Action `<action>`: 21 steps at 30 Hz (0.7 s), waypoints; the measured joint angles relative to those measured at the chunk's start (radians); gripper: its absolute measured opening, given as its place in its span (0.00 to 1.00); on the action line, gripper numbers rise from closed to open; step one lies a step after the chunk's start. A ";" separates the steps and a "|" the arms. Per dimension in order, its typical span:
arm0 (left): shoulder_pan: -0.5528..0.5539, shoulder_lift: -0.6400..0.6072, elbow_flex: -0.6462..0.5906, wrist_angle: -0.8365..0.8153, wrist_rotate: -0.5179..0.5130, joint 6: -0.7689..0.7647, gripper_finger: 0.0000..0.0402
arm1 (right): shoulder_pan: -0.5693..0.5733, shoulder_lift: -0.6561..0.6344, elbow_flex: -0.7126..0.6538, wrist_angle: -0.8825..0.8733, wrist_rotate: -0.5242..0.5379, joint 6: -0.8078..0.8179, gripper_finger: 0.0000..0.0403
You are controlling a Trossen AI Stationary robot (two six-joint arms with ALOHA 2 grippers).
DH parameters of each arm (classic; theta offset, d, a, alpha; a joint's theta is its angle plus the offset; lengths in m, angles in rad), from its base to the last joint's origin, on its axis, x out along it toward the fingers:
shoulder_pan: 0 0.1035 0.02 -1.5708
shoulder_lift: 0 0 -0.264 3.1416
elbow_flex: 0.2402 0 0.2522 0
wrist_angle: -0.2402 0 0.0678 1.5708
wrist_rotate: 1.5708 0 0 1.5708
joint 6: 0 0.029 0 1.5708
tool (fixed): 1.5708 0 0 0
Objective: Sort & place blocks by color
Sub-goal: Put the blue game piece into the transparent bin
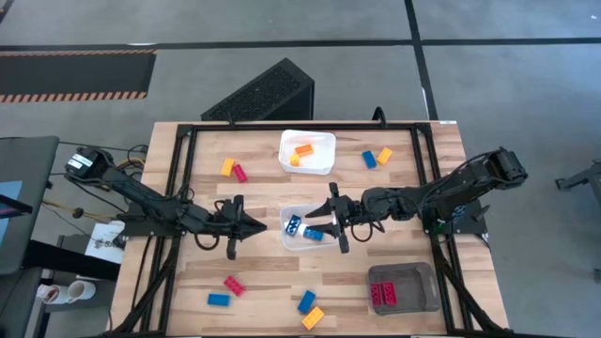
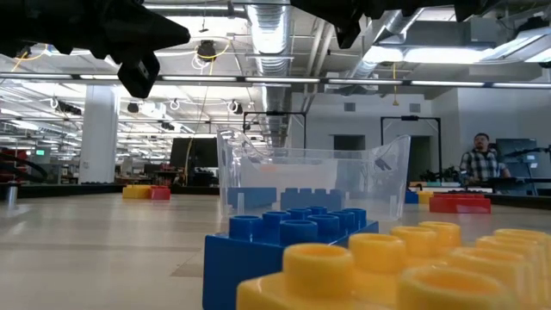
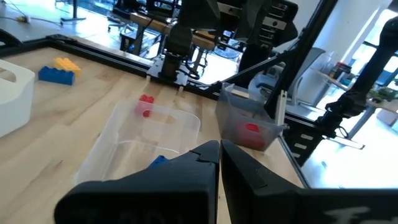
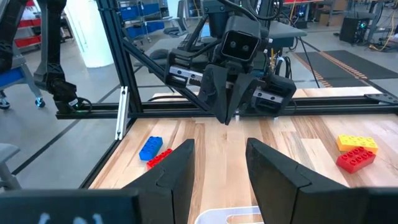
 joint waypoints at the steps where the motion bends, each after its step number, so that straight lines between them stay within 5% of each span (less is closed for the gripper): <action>1: 0.000 0.000 0.001 -0.001 0.007 -0.006 0.00 | 0.000 0.000 0.000 0.000 0.000 0.000 0.41; 5: 0.000 0.000 0.031 -0.002 0.024 -0.002 0.03 | 0.000 0.000 0.000 0.000 0.000 0.000 0.41; 10: 0.000 0.000 0.113 -0.066 0.045 0.075 0.18 | 0.000 0.000 0.000 -0.001 0.000 0.011 0.41; 21: 0.001 0.000 0.427 -0.814 0.013 0.053 0.53 | 0.000 0.000 0.000 -0.003 0.000 0.019 0.41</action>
